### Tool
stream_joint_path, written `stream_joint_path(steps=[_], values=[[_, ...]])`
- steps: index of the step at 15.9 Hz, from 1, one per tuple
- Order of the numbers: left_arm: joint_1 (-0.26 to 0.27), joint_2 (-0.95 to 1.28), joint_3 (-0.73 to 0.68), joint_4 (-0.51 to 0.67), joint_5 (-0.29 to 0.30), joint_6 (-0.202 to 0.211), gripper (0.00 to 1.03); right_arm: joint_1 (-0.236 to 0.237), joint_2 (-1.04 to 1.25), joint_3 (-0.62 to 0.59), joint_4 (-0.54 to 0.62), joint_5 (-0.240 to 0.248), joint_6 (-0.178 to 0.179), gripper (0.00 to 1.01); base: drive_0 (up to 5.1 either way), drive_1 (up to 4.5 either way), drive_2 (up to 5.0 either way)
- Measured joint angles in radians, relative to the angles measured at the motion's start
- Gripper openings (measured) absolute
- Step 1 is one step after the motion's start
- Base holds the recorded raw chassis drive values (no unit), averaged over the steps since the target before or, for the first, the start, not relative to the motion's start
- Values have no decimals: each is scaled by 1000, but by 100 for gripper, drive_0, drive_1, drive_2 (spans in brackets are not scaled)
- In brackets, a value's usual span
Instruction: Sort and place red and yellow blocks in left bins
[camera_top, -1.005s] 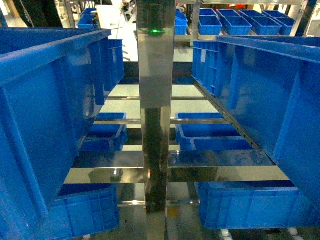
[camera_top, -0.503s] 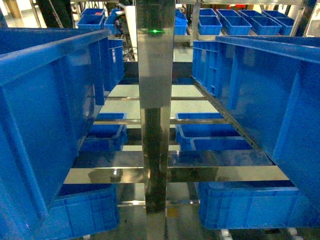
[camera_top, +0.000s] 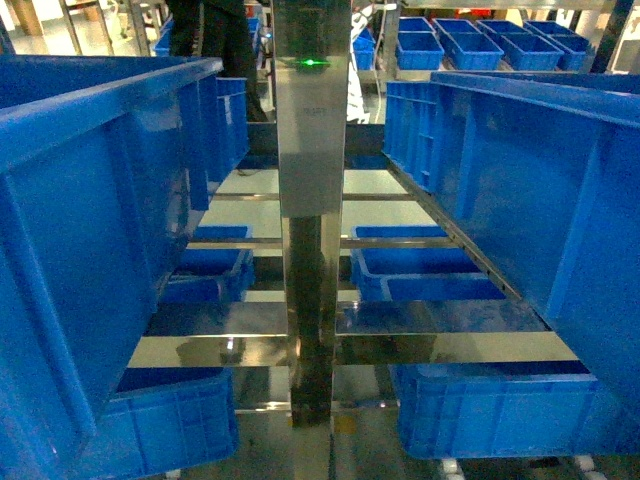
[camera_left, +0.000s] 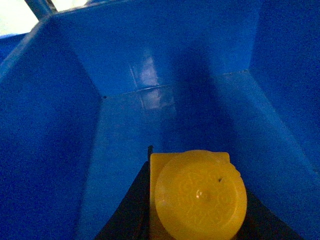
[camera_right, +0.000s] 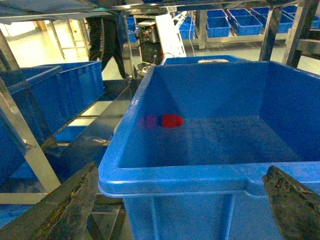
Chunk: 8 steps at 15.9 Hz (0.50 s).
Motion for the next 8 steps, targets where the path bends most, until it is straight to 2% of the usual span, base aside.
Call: stream_joint_path(steps=[4, 8], values=[[-12, 206, 177, 68, -40, 37, 26, 0, 0, 0, 0, 0, 0, 98, 0, 0, 0], [-40, 388, 348, -11, -22, 92, 26, 0, 0, 0, 0, 0, 0, 98, 0, 0, 0]])
